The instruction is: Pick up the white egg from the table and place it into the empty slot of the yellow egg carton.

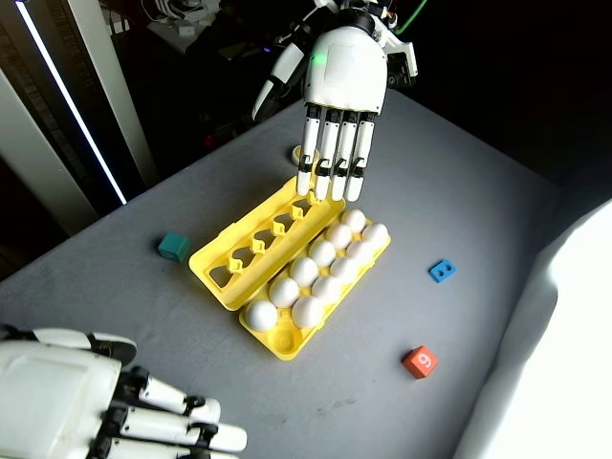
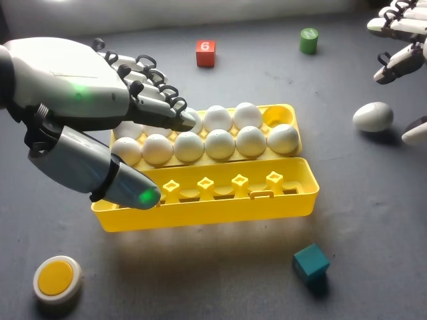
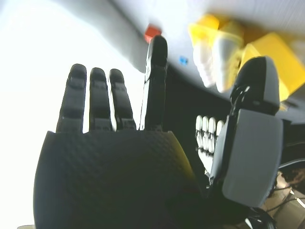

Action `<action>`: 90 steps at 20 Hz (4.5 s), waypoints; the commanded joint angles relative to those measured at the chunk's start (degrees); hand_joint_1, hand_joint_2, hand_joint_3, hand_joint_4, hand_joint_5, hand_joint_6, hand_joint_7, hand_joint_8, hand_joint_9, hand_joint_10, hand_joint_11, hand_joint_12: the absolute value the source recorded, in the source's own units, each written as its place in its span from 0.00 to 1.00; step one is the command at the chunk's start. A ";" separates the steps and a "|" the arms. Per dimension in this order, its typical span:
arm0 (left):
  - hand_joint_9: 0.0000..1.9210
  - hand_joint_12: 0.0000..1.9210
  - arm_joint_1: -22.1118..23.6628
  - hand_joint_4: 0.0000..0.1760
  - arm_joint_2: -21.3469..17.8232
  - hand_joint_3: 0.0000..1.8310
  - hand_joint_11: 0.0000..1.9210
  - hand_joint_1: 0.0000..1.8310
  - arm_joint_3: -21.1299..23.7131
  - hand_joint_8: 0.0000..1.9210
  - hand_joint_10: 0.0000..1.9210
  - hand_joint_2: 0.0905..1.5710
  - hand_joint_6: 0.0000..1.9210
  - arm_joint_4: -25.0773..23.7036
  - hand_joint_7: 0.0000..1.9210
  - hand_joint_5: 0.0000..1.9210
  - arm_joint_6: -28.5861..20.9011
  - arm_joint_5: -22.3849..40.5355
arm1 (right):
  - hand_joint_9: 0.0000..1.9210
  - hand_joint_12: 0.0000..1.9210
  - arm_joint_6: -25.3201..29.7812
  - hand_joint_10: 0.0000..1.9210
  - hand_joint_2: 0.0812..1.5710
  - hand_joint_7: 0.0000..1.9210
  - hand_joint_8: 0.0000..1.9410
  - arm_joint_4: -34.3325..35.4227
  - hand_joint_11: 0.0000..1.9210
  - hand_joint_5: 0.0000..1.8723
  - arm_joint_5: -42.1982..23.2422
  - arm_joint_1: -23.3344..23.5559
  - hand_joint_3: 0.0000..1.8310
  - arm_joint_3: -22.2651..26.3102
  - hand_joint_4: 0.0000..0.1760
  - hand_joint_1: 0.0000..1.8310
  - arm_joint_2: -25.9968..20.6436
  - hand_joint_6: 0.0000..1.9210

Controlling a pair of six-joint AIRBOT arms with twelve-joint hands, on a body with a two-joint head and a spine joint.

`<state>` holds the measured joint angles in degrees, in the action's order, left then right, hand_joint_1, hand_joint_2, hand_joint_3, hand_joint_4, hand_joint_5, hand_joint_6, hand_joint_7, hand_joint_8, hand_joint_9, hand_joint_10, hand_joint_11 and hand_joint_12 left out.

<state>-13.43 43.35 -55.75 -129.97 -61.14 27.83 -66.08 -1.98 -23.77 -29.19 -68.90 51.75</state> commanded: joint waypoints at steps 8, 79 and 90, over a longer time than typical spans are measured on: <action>0.07 0.11 0.04 0.00 -0.03 0.00 0.00 0.00 0.23 0.00 0.00 0.71 0.00 1.70 0.09 0.09 0.10 -3.08 | 0.00 0.00 -1.38 0.00 0.51 0.00 0.00 2.69 0.00 0.39 -7.67 0.48 0.00 -5.87 0.41 0.34 5.09 0.01; 0.05 0.05 0.42 0.00 -0.05 0.00 0.00 0.00 0.07 0.00 0.00 0.73 0.00 1.72 0.07 0.07 0.09 -2.95 | 0.00 0.00 12.97 0.00 0.65 0.10 0.00 21.15 0.00 0.60 -19.66 0.54 0.00 -12.24 0.00 0.62 25.39 0.40; 0.06 0.11 0.41 0.00 -0.04 0.00 0.00 0.00 0.15 0.00 0.00 0.73 0.00 1.70 0.08 0.08 0.09 -2.95 | 0.00 0.00 12.92 0.00 0.57 0.01 0.00 21.09 0.00 0.38 -20.11 -0.53 0.00 -12.38 0.47 0.37 25.54 0.00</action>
<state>-13.69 43.35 -55.57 -130.04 -61.14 27.88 -53.49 19.73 -36.82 -29.61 -81.06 77.52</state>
